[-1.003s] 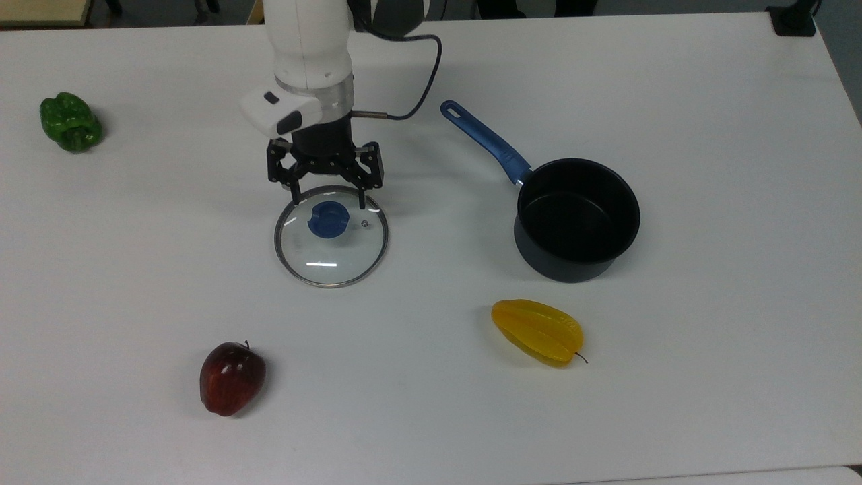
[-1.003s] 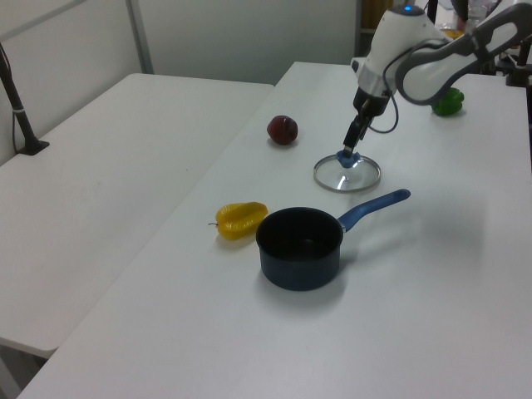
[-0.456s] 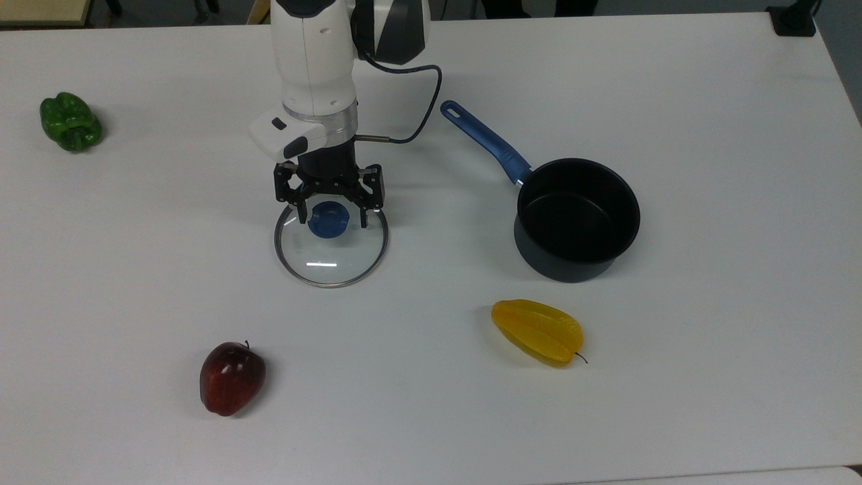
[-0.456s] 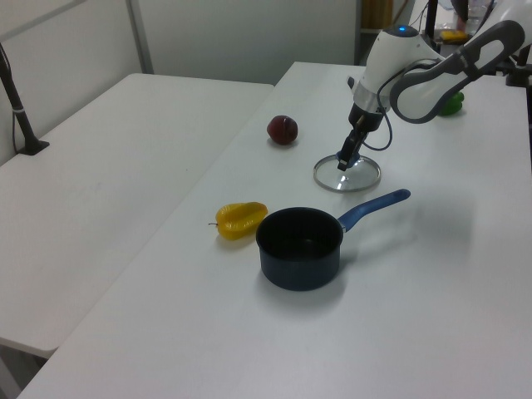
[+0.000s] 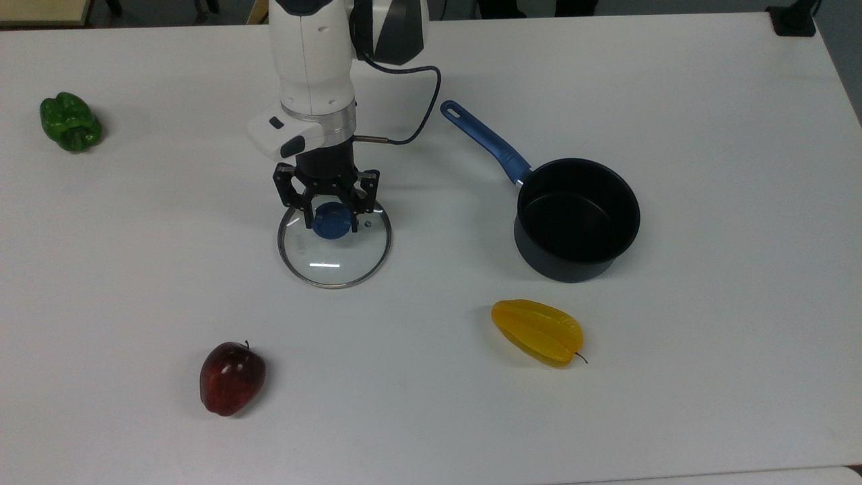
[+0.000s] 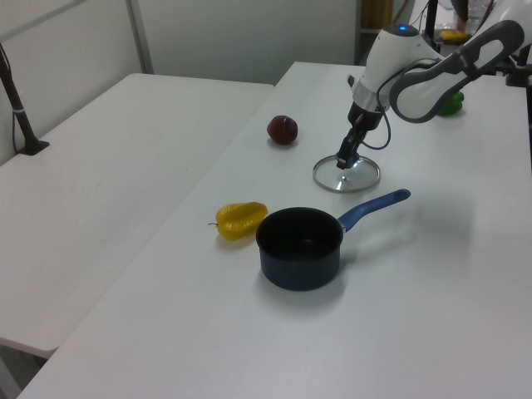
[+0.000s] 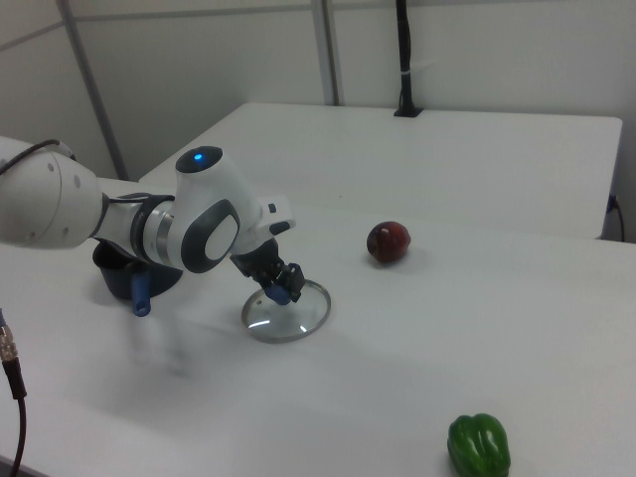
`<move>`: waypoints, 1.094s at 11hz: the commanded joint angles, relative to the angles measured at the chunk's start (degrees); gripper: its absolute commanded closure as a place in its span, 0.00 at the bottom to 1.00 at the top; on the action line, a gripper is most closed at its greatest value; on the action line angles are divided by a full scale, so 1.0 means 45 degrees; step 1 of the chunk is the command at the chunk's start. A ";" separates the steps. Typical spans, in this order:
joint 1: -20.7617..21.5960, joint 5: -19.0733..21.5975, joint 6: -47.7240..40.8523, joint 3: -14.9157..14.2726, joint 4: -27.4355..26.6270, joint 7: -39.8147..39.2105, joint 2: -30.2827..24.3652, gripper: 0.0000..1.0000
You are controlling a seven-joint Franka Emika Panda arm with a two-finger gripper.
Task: Close lid
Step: 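Lift the glass lid by its knob off the table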
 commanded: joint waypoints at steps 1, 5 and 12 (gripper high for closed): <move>0.0030 -0.0153 0.0172 -0.0031 0.0040 0.0303 0.0002 0.47; 0.0030 -0.0153 -0.0313 -0.0051 0.0117 0.0515 -0.0445 0.59; 0.1920 -0.0542 -0.2992 0.0027 0.2654 0.2856 -0.0759 0.61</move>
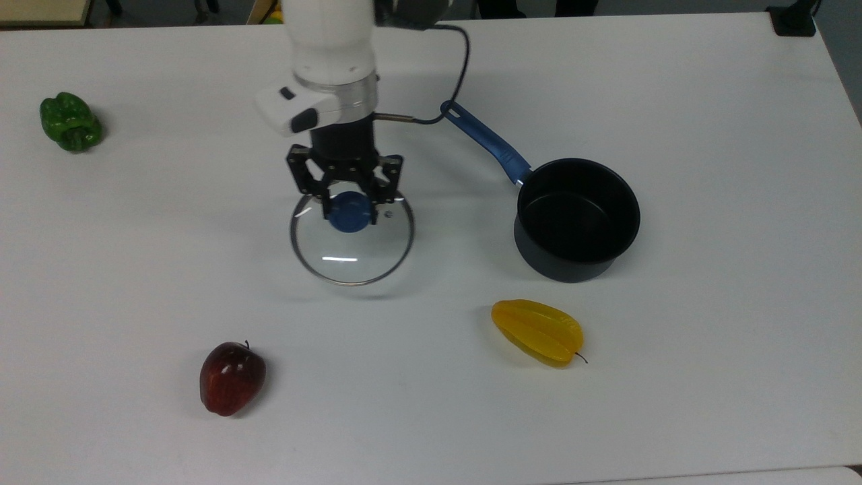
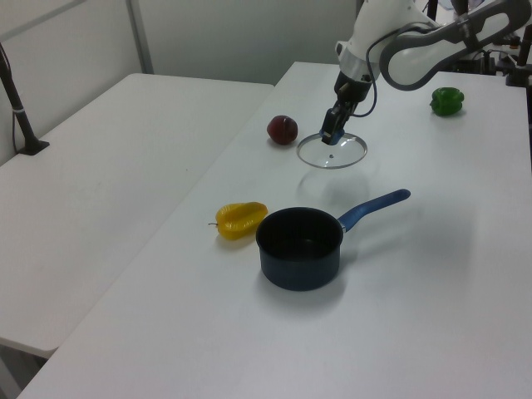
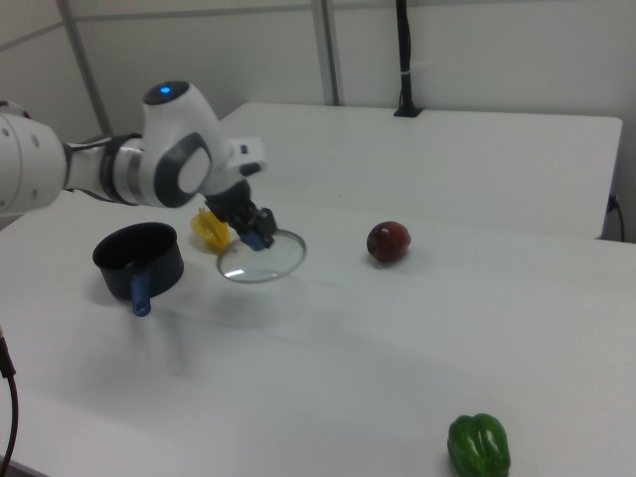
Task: Close lid
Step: 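Carry the lid over the black saucepan and lower it onto the rim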
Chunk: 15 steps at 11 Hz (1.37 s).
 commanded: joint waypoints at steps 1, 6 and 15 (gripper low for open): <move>0.1611 -0.0449 -0.0482 -0.0065 0.0681 0.1561 -0.0181 0.61; 0.4251 -0.1073 -0.0482 -0.0065 0.1268 0.3280 -0.0005 0.61; 0.5307 -0.1464 -0.0404 -0.0065 0.1660 0.3420 0.0874 0.61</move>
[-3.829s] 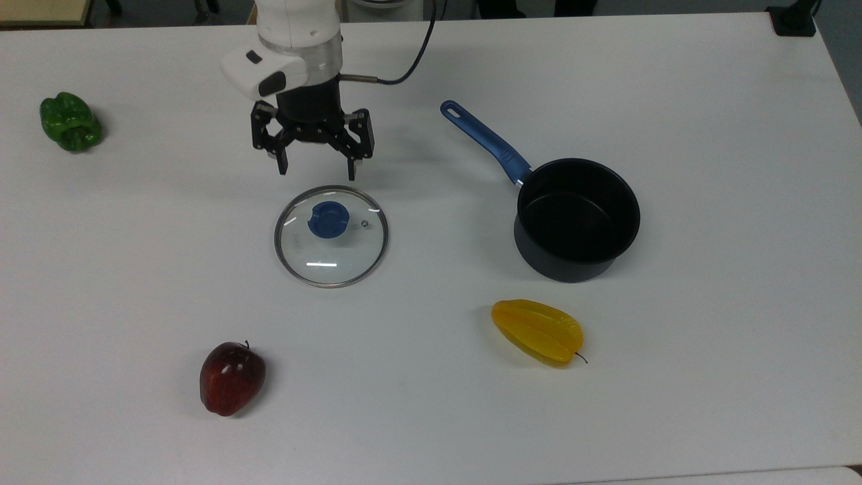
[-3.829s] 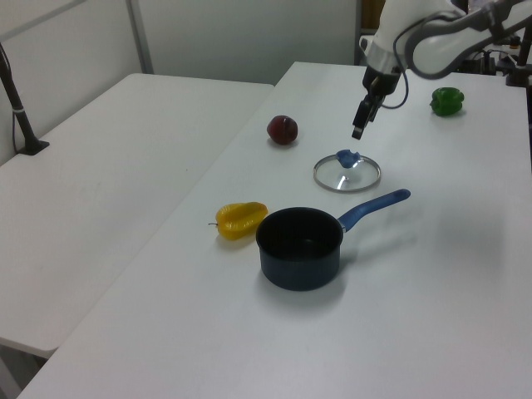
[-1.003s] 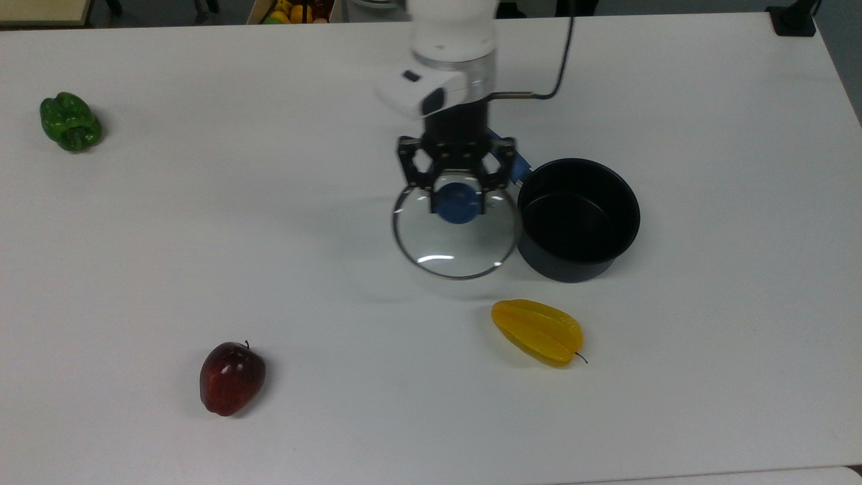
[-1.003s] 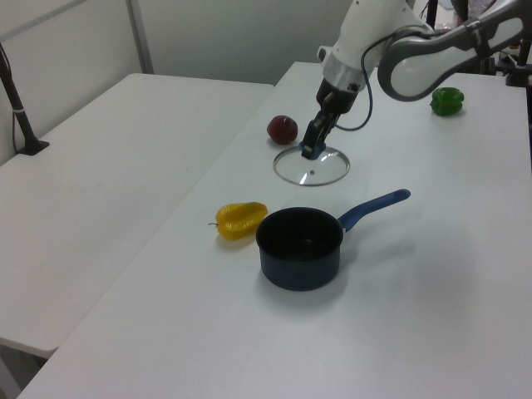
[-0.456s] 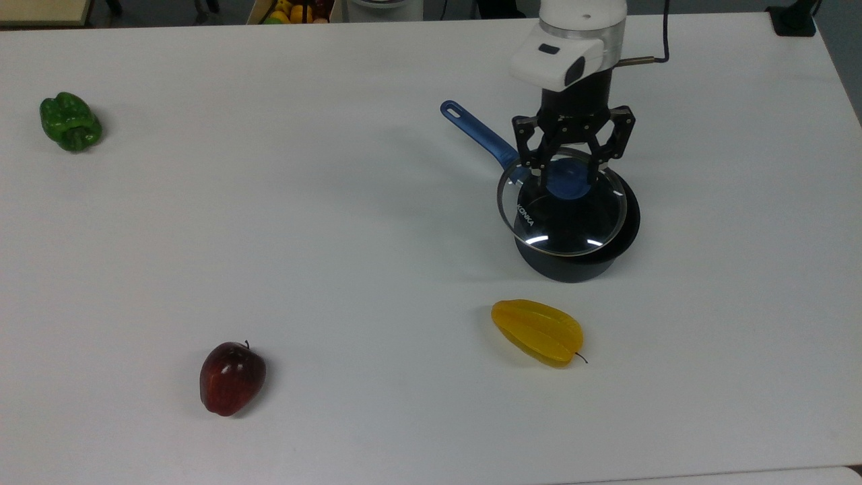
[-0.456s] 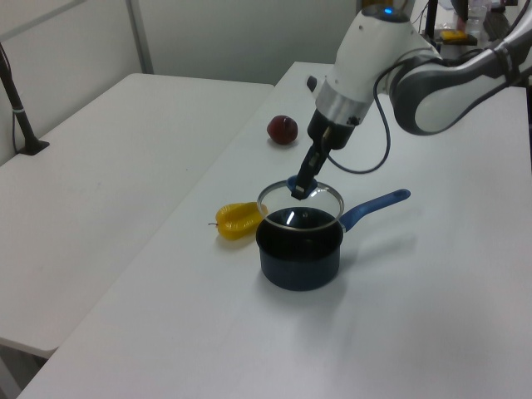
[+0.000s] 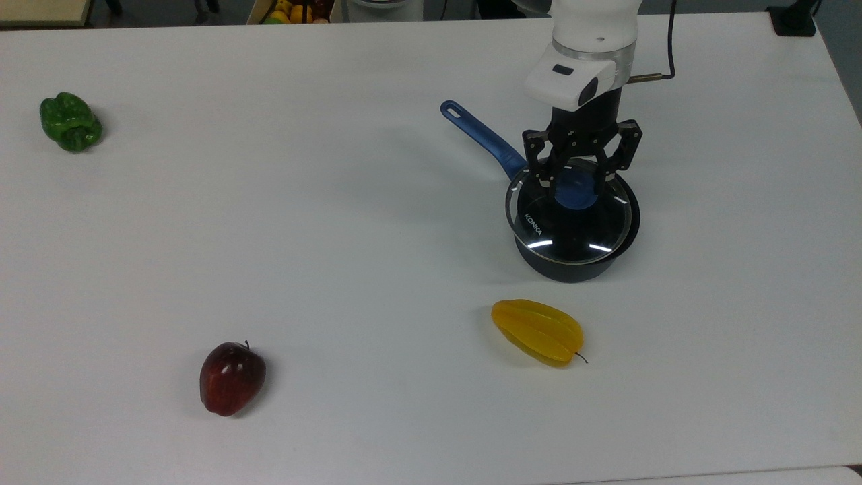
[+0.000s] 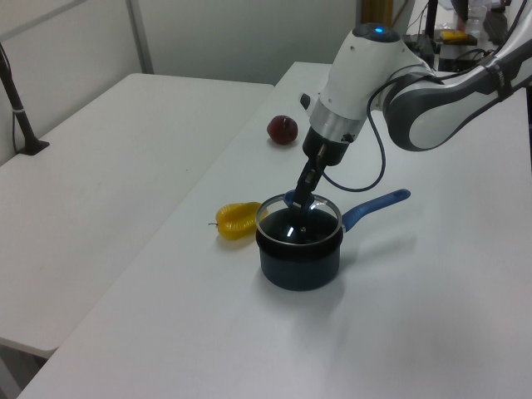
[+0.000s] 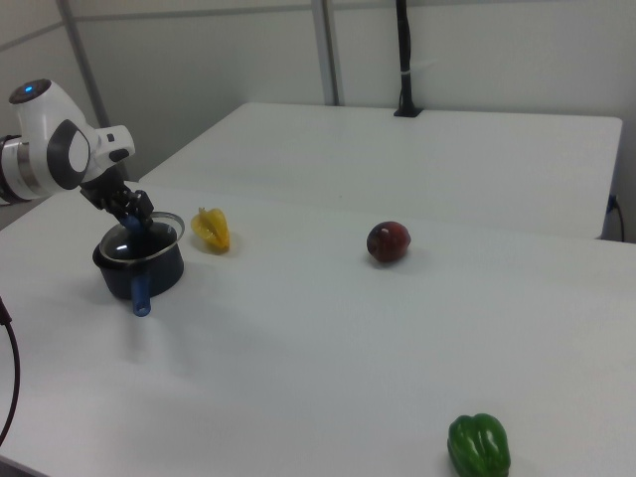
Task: Close lid
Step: 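Open the gripper to release the blue knob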
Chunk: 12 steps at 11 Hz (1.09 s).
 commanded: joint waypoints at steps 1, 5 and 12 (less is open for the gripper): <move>0.0370 -0.0252 -0.0339 -0.0157 0.0374 0.0283 0.0073 0.61; 0.0547 -0.0272 -0.0339 -0.0157 0.0336 0.0303 0.0113 0.61; 0.0566 -0.0350 -0.0261 -0.0157 0.0374 0.0303 0.0484 0.56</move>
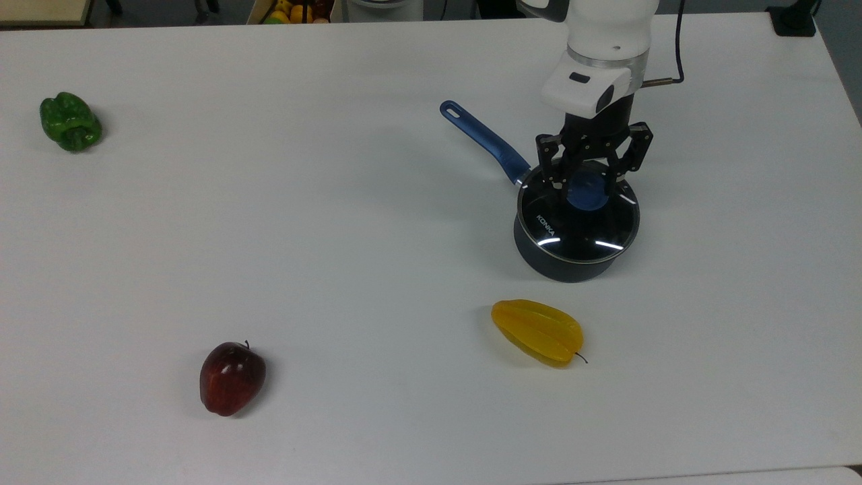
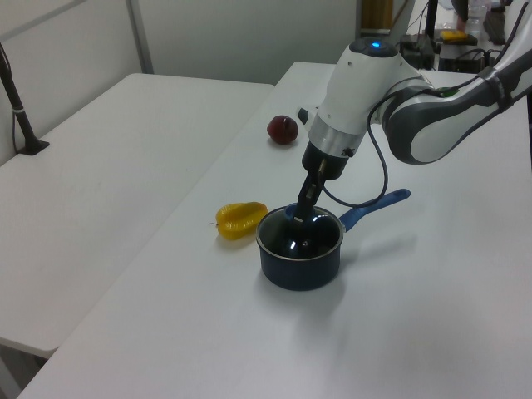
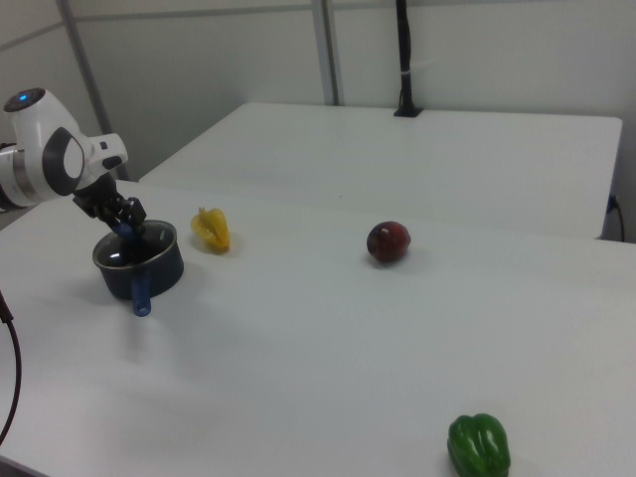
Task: Close lid
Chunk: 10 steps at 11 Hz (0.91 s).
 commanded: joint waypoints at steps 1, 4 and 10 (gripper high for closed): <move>0.0191 -0.0249 -0.0267 -0.0161 0.0303 0.0318 0.0135 0.23; 0.0152 -0.0269 -0.0403 -0.0161 0.0516 0.0280 -0.0039 0.00; -0.2400 -0.0055 -0.2781 -0.0297 0.0537 -0.0886 -0.2068 0.00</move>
